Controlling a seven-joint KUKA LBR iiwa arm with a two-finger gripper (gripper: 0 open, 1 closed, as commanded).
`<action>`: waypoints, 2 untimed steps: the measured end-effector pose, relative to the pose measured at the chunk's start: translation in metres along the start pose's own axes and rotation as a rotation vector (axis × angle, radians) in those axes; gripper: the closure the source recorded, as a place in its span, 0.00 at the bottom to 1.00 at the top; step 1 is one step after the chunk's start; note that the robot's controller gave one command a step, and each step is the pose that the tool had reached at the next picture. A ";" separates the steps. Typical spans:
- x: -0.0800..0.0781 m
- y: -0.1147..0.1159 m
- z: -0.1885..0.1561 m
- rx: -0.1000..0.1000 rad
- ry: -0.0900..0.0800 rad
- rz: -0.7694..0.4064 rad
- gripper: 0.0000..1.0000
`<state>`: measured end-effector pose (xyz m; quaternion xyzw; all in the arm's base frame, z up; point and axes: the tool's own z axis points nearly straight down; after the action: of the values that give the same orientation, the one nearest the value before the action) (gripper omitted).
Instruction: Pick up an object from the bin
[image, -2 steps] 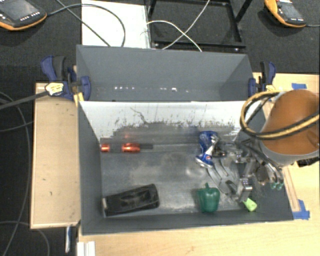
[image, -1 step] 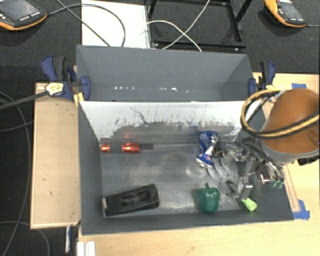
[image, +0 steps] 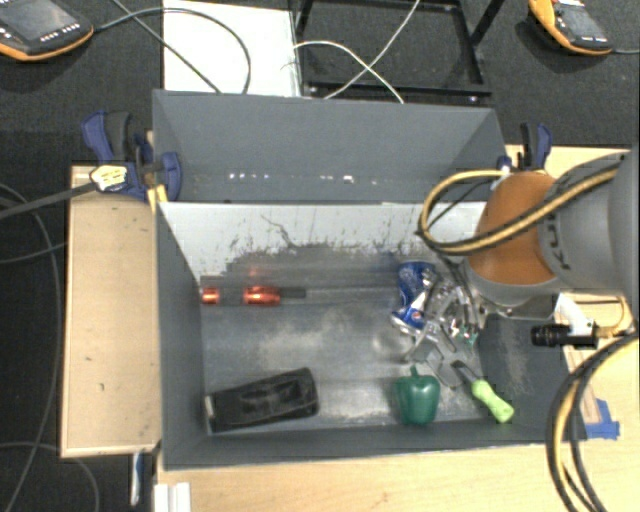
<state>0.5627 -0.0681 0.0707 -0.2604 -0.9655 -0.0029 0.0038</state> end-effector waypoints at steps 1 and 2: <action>0.004 0.004 -0.038 0.007 -0.012 -0.647 0.00; 0.001 0.001 -0.016 0.002 -0.004 -0.337 0.00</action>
Offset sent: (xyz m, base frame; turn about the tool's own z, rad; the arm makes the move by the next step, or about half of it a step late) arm 0.0000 0.0000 0.0000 0.0000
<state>0.5627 -0.0668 0.0871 -0.0948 -0.9955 -0.0021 0.0015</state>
